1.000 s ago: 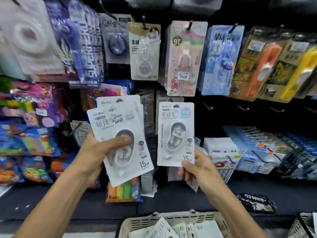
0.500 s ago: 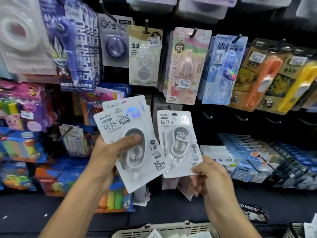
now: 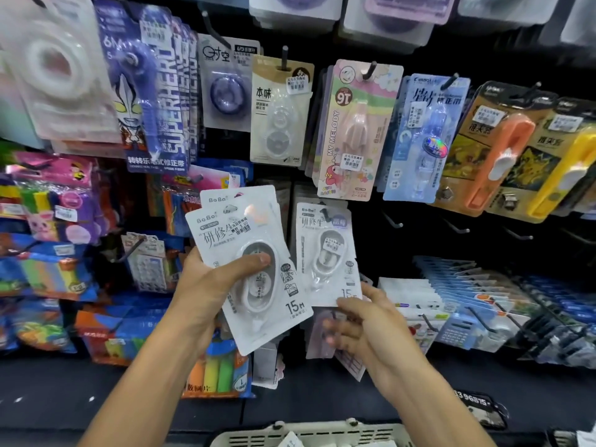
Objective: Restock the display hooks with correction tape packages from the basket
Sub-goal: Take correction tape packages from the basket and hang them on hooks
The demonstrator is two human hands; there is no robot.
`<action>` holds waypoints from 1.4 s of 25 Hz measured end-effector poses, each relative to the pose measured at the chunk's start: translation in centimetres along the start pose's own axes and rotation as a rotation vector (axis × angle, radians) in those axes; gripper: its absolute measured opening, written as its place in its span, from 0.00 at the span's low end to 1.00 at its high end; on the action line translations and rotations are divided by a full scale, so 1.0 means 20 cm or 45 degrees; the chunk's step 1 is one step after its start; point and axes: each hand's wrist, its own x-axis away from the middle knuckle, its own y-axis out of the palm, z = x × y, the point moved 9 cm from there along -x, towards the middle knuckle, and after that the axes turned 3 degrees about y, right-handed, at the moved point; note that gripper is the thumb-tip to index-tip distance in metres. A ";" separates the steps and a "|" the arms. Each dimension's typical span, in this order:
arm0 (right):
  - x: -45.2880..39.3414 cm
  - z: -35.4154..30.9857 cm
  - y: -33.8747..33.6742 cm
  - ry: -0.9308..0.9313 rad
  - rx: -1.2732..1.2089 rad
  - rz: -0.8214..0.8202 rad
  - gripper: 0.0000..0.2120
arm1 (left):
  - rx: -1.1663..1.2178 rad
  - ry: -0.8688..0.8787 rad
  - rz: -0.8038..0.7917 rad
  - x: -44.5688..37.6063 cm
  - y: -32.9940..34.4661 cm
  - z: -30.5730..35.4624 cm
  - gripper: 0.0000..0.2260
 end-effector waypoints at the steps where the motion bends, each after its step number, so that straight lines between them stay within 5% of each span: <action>1: -0.02 0.00 0.00 -0.015 0.018 0.037 0.15 | -0.014 -0.018 0.004 0.00 0.00 -0.01 0.30; 4: -0.02 -0.04 0.08 -0.252 0.345 0.052 0.23 | -0.085 -0.039 -0.050 0.01 0.05 -0.04 0.33; 10: -0.06 -0.04 0.03 -0.342 0.066 0.153 0.33 | -0.086 -0.037 -0.095 -0.01 0.08 -0.07 0.28; 15: -0.03 -0.07 0.26 -0.467 0.299 -0.270 0.26 | -0.010 -0.082 -0.116 -0.01 0.12 -0.11 0.30; 21: -0.09 -0.10 0.09 -0.329 -0.188 -0.066 0.24 | 0.108 -0.137 -0.211 0.00 0.08 -0.09 0.28; 26: -0.02 -0.06 -0.13 -0.391 0.055 0.291 0.18 | 0.075 0.026 -0.014 -0.03 -0.03 0.00 0.29; 30: -0.03 -0.05 -0.12 -0.397 0.101 0.372 0.14 | 0.035 0.087 -0.010 -0.01 -0.02 0.02 0.28; 32: -0.10 -0.04 -0.08 -0.293 0.008 0.313 0.18 | -0.030 0.078 -0.039 0.00 0.01 0.00 0.31; 35: -0.09 -0.09 -0.03 -0.411 0.403 0.377 0.26 | -0.085 0.036 -0.034 0.00 0.03 -0.04 0.29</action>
